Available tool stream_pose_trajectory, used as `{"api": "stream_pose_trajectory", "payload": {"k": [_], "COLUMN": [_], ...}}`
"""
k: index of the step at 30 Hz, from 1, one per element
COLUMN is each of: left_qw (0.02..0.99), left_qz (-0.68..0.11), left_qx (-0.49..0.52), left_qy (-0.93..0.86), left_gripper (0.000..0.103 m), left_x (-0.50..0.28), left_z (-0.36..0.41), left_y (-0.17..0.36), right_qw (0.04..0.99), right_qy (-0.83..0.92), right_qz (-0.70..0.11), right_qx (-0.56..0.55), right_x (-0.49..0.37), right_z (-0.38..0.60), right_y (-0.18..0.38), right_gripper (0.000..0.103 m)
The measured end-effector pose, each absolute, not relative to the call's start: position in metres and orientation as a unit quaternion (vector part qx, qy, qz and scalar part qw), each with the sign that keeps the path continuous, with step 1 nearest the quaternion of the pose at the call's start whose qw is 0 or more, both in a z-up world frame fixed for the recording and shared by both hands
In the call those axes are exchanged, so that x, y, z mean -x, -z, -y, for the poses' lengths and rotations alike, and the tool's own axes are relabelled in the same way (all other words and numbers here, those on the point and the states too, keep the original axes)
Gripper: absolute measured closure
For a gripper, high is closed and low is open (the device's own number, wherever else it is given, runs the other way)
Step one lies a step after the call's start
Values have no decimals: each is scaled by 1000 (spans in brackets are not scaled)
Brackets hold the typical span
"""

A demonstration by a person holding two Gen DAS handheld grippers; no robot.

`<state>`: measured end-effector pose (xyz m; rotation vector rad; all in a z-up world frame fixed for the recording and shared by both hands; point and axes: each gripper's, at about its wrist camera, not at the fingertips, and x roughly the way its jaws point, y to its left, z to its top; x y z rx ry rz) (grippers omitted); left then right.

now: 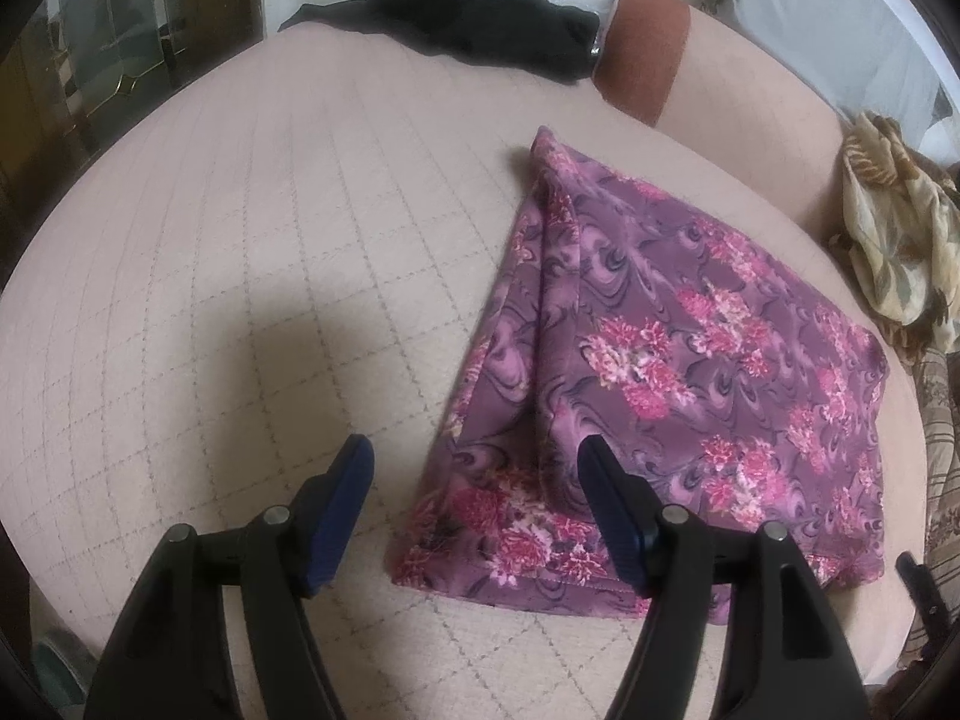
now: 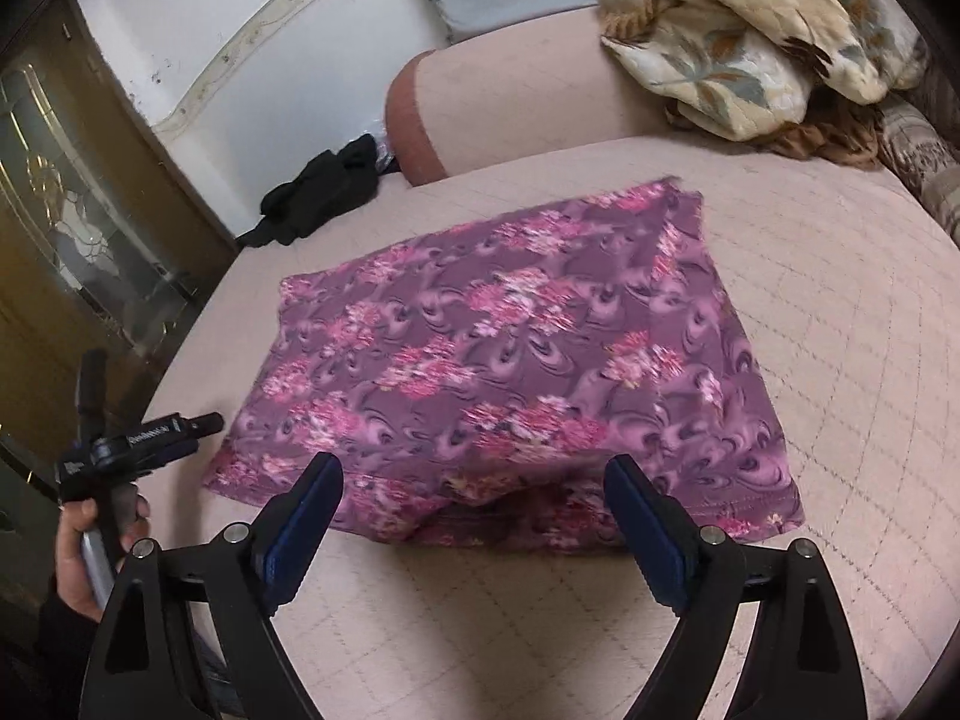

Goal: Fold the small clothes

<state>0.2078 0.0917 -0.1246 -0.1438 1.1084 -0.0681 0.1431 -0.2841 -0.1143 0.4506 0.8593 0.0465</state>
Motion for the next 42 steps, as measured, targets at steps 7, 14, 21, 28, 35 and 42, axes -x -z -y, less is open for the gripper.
{"api": "stream_pose_trajectory", "payload": {"k": [7,14,21,28,35,42], "left_qw": [846,847,845,846,844,844], "left_qz": [-529,-531,-533,-532,-535,-536], "left_qx": [50,32,32,32,30,25], "left_qy": [27,26,26,10,9,11], "left_gripper": [33,33,33,33,33,33], "left_x": [-211,-212,-212,-212,-212,-212], "left_z": [-82,-77,-77,-77,-75,-70], "left_y": [130,134,135,135,136,136], "right_qw": [870,873,873,872,871,869], "right_qy": [-10,-14,-15,-12,-12,-11], "right_qz": [-421,-416,-420,-421,-423,-427], "right_qx": [-256,-254,-247,-249,-249,-252], "right_x": [-138,-139,-141,-141,-140,-140], "right_z": [303,300,297,297,297,299], "right_y": [145,147,148,149,151,154], "right_gripper": [11,11,11,11,11,11]}}
